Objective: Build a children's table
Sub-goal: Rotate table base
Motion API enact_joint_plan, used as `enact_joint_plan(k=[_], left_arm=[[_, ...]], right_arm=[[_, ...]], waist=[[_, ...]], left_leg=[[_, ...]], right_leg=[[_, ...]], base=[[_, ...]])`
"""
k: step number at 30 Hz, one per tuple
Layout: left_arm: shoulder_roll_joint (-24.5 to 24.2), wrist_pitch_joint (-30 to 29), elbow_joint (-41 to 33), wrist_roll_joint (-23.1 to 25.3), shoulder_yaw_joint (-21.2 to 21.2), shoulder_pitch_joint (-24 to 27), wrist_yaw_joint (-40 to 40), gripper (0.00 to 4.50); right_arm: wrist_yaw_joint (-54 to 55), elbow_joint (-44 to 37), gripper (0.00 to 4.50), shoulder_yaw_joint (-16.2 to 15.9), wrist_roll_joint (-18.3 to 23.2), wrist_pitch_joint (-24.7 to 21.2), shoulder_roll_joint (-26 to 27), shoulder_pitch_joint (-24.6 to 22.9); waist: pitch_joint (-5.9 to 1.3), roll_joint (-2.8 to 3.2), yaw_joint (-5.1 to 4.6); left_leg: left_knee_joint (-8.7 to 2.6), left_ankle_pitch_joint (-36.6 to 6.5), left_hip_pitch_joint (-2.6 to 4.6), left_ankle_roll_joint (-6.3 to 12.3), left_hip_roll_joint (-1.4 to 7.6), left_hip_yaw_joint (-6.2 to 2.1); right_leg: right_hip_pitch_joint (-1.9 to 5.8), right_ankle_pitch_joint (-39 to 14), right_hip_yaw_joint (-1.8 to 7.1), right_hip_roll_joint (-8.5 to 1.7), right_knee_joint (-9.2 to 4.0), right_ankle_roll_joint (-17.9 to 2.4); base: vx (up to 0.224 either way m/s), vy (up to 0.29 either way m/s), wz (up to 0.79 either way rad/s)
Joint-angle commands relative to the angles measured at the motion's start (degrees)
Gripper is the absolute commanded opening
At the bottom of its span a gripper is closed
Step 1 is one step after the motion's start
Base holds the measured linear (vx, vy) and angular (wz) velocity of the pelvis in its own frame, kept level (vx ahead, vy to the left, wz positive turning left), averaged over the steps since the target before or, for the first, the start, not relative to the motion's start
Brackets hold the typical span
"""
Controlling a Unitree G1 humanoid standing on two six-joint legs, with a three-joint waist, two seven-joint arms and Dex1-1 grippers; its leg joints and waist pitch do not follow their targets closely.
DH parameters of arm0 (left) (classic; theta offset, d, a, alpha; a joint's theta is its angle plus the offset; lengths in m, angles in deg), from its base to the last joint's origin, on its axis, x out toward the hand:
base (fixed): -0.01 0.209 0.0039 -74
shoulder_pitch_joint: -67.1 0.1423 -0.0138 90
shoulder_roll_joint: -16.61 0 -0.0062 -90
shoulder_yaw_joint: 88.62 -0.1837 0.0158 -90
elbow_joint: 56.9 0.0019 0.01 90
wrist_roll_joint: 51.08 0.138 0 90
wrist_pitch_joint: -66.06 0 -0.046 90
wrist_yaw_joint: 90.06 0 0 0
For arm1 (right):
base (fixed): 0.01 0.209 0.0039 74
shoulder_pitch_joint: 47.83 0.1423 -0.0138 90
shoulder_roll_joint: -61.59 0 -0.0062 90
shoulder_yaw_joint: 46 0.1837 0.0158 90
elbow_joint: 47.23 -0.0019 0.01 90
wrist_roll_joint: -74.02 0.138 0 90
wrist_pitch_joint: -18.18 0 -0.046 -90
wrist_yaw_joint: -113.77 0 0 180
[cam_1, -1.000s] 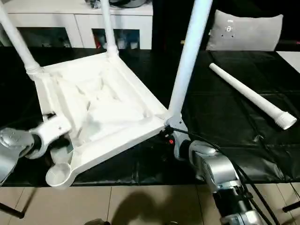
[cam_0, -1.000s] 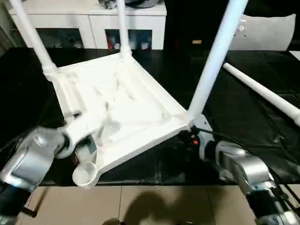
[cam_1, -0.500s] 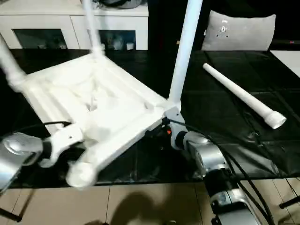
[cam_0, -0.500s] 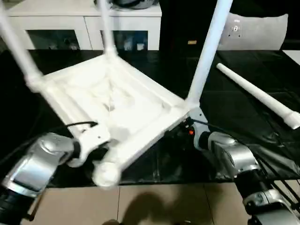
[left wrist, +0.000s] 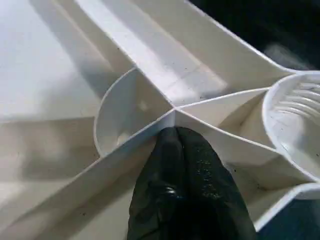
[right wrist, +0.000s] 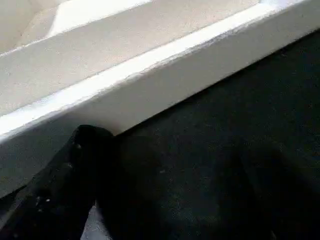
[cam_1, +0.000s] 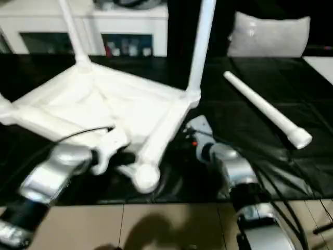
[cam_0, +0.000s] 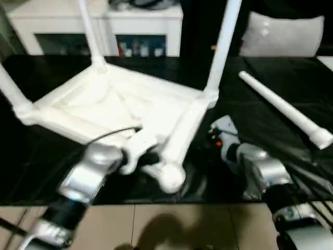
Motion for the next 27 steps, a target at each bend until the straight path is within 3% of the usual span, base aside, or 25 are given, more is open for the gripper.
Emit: enact_joint_plan(k=[1,4,6,9,10,12,13,14,15,17,18,19,21,25,26,27], left_arm=[[5.6,4.6,3.7,-0.5,-3.2,-2.7,2.7,0.04],[12.0,9.3,13.9,1.6,-0.7,-7.0,14.1,0.04],[14.0,11.0,16.1,1.1,0.7,-7.7,16.2,0.04],[17.0,11.6,14.8,-3.6,5.0,-7.2,14.7,0.33],[16.8,11.8,11.9,-4.8,5.5,-6.1,13.4,0.41],[16.6,12.2,11.1,-4.8,5.6,-5.8,13.2,0.54],[16.7,14.1,11.7,-5.0,6.2,-5.8,13.5,0.54],[16.7,14.6,12.0,-5.0,6.3,-5.9,13.6,0.82],[16.5,15.9,10.1,-5.6,7.2,-4.9,14.4,0.82],[15.7,14.0,4.1,-6.1,9.2,-2.0,16.4,0.89],[15.5,13.5,2.9,-6.1,9.5,-1.4,16.6,1.04],[14.5,11.6,-1.7,-6.6,11.0,0.7,17.7,1.19],[13.9,10.6,-4.6,-6.9,12.2,1.9,18.9,1.31],[13.2,9.0,-10.4,-6.1,16.5,4.3,23.8,1.64],[12.8,9.1,-11.9,-5.1,17.8,5.2,25.9,1.71],[12.5,9.0,-13.2,-4.5,18.7,5.9,27.4,1.71]], right_arm=[[-0.1,-0.9,4.5,-0.7,0.6,2.1,1.9,1.7],[4.2,-2.6,4.5,2.4,0.7,3.7,1.1,1.7],[5.5,-4.8,4.5,4.2,1.4,3.2,0.7,0.8],[6.8,-9.3,4.5,6.1,1.6,2.4,-0.4,-1.3],[8.0,-12.9,4.5,7.4,1.8,1.4,-1.1,-3.0],[8.4,-14.3,4.5,7.9,1.9,1.0,-1.2,-3.6],[8.9,-16.6,4.5,8.7,2.4,0.9,-1.2,-4.5],[9.0,-17.0,4.5,8.9,2.5,0.8,-1.2,-4.7],[10.6,-19.9,4.5,9.6,2.5,-0.6,-1.0,-5.7],[14.3,-28.0,4.5,10.9,2.8,-6.3,0.1,-8.8],[14.8,-29.5,4.5,11.0,2.8,-7.4,0.3,-9.4],[16.3,-35.1,4.5,10.9,3.4,-11.9,1.2,-11.9],[17.0,-38.3,4.5,10.8,3.6,-13.4,1.8,-13.3],[17.3,-43.9,4.5,9.6,3.3,-12.1,2.6,-17.1],[18.3,-45.4,4.5,10.0,4.0,-12.3,3.5,-18.1],[19.3,-46.7,4.5,10.4,4.4,-12.7,4.3,-18.9]], waist=[[-3.78,-0.41,0.1],[-3.59,-0.97,0.2],[-3.97,-1.09,0.28],[-4.29,-1.24,0.38],[-4.5,-1.19,0.48],[-4.46,-1.17,0.61],[-4.09,-1.1,0.67],[-4.03,-1.15,0.67],[-3.86,-1.21,0.77],[-3.71,-1.17,0.79],[-3.62,-1.42,0.67],[-3.56,-1.03,0.5],[-3.19,-0.68,0.22],[-2.87,-0.97,-0.63],[-2.32,-1.44,-0.34],[-2.42,-0.82,-0.8]], left_leg=[[-3.78,-13.7,1.03,1.08,0.06,0.66],[-3.91,-16.4,1.03,0.88,-0.08,0.58],[-3.89,-13.8,0.57,1.28,-0.01,0.43],[-3.47,-9.3,0.24,2.91,-0.07,0.57],[-3.24,-6.7,0.05,4.73,0.04,0.56],[-3.11,-6.1,0.14,5.9,0.19,0.66],[-3.31,-8.1,0.26,6.2,0.27,0.75],[-3.31,-8.9,0.3,6.01,0.23,0.78],[-3.55,-10.2,0.38,5.28,0.33,0.69],[-3.81,-10.8,0.4,4.18,0.49,0.59],[-3.94,-10.9,0.35,3.87,0.48,0.58],[-4.18,-13.4,0.68,2.66,0.49,0.51],[-4.51,-14.8,0.57,1.77,0.54,0.41],[-4.67,-19.7,0.69,0.37,0.34,0.25],[-5.56,-19.4,-1.25,2.35,-0.23,-0.96],[-5.96,-19.0,-1.69,3.27,-0.11,-1.28]], right_leg=[[2.7,-12.0,1.12,-1.22,-4.0,-11.1],[2.81,-17.6,0.99,-1.35,-4.74,-8.9],[3.14,-15.1,0.92,-1.48,-4.41,-8.7],[3.58,-8.6,0.98,-1.53,-3.85,-10.2],[3.57,-4.1,0.88,-1.46,-3.34,-12.0],[3.32,-2.9,0.87,-1.41,-3.29,-12.7],[3.17,-6.0,0.8,-1.43,-3.82,-12.7],[3.15,-7.6,0.83,-1.43,-3.99,-12.2],[3.19,-10.4,0.86,-1.47,-4.14,-11.2],[3.17,-12.1,0.96,-1.33,-4.18,-9.8],[3.19,-12.6,0.96,-1.27,-4.18,-9.4],[2.86,-16.6,0.91,-1.25,-4.5,-8.0],[2.51,-17.6,1.02,-1.12,-4.73,-7.0],[1.93,-23.9,0.94,-0.98,-5.52,-3.7],[3.25,-24.0,-0.39,-1.84,-5.0,-3.7],[3.58,-24.2,-0.79,-1.78,-4.97,-3.2]], base=[[0.0,0.0,0.0],[0.0,0.0,0.0],[0.0,0.0,0.0],[0.0,0.0,0.0],[0.0,0.0,0.0],[0.0,0.0,0.0],[0.0,0.0,0.0],[0.0,0.0,0.0],[0.0,0.0,0.0],[0.0,0.0,0.0],[0.0,0.0,0.0],[0.0,0.0,0.0],[0.0,0.0,0.0],[0.0,0.0,0.0],[0.0,0.0,0.0],[-0.008,-0.018,0.27]])
